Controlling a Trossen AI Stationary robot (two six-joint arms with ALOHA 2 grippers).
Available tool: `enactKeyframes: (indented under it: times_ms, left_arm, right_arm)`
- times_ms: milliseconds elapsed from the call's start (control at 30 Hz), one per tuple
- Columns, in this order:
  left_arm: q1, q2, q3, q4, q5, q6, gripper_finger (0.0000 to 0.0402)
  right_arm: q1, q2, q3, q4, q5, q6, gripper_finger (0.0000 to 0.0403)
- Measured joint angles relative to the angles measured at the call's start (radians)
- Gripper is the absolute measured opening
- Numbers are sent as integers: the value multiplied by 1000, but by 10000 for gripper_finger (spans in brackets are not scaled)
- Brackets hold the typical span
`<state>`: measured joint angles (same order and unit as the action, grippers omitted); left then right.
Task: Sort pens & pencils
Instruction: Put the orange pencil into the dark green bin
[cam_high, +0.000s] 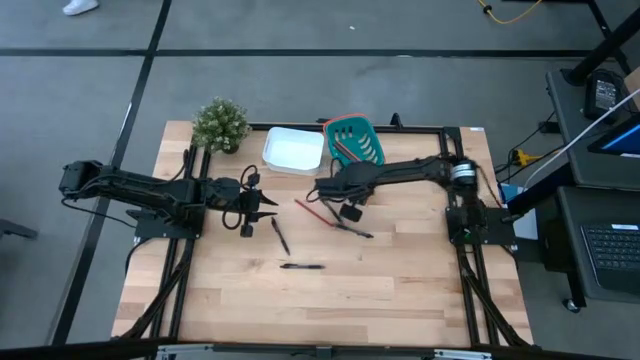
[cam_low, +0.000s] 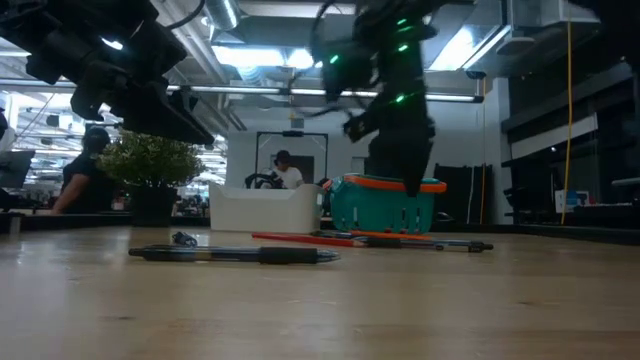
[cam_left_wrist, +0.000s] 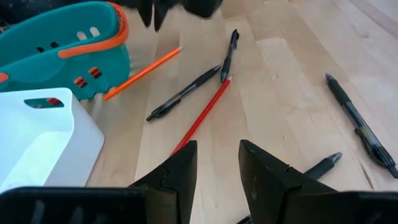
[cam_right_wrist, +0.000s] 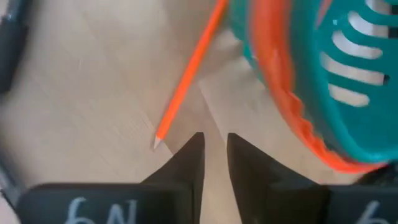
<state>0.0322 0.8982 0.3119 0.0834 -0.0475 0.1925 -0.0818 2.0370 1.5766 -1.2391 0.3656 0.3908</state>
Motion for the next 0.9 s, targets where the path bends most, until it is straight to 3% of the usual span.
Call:
enactKeyframes:
  times_ms: [100, 300, 467, 633, 900]
  left_arm:
    - [0, 0, 0, -3, 0, -3, 112]
    - [0, 0, 0, -3, 0, -3, 112]
    - [0, 0, 0, 5, 0, -3, 112]
    - [0, 0, 0, 26, 0, 1, 112]
    - [0, 0, 0, 37, 0, 1, 112]
  right_arm:
    - [2, -130, -131, 122, -8, 35, 57]
    - [3, -348, -429, 565, -122, 9, 41]
    - [3, -417, -600, 729, -72, 5, 40]
    - [0, -430, -671, 817, -72, 10, 46]
    - [-2, -430, -672, 894, -71, 22, 50]
